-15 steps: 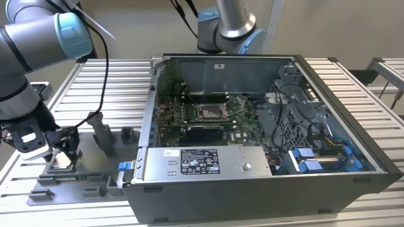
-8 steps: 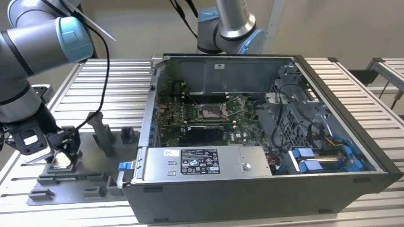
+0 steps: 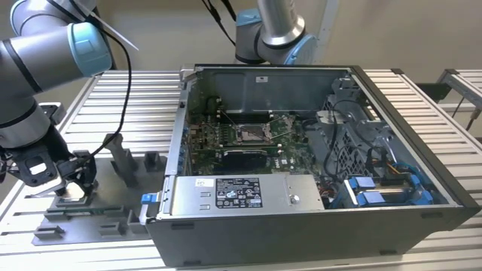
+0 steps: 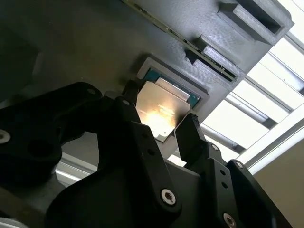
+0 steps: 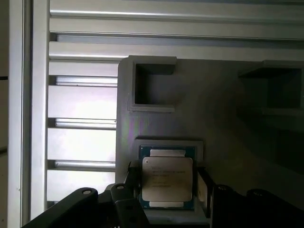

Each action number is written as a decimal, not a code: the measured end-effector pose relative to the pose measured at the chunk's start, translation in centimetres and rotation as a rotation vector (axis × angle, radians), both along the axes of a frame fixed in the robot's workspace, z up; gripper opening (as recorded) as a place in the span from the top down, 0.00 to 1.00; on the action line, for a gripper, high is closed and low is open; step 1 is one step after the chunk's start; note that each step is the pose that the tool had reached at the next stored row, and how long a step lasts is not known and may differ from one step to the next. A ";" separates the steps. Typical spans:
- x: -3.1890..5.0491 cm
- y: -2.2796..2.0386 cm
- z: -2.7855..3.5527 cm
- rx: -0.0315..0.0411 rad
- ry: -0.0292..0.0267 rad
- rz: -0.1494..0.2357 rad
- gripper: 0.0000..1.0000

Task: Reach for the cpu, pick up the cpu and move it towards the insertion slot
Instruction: 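Pick up the cpu and move it towards the insertion slot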

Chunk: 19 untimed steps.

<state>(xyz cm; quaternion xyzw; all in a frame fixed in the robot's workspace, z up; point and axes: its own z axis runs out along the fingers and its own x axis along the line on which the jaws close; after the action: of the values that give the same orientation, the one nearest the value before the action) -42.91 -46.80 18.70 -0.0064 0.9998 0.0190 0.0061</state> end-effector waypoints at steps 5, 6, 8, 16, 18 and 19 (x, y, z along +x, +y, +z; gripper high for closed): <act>0.00 0.00 -0.01 0.0000 -0.0001 0.000 0.00; 0.00 0.00 -0.01 0.0000 0.0000 0.000 0.00; 0.00 0.00 0.00 -0.0001 0.0001 0.000 1.00; 0.00 0.00 -0.02 0.0001 -0.0001 0.000 1.00; 0.00 0.00 -0.02 0.0000 0.0000 0.000 1.00; 0.00 0.00 -0.02 0.0000 -0.0001 0.000 1.00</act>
<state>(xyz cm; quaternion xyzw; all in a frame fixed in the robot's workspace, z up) -42.92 -46.80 18.68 -0.0064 0.9998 0.0191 0.0061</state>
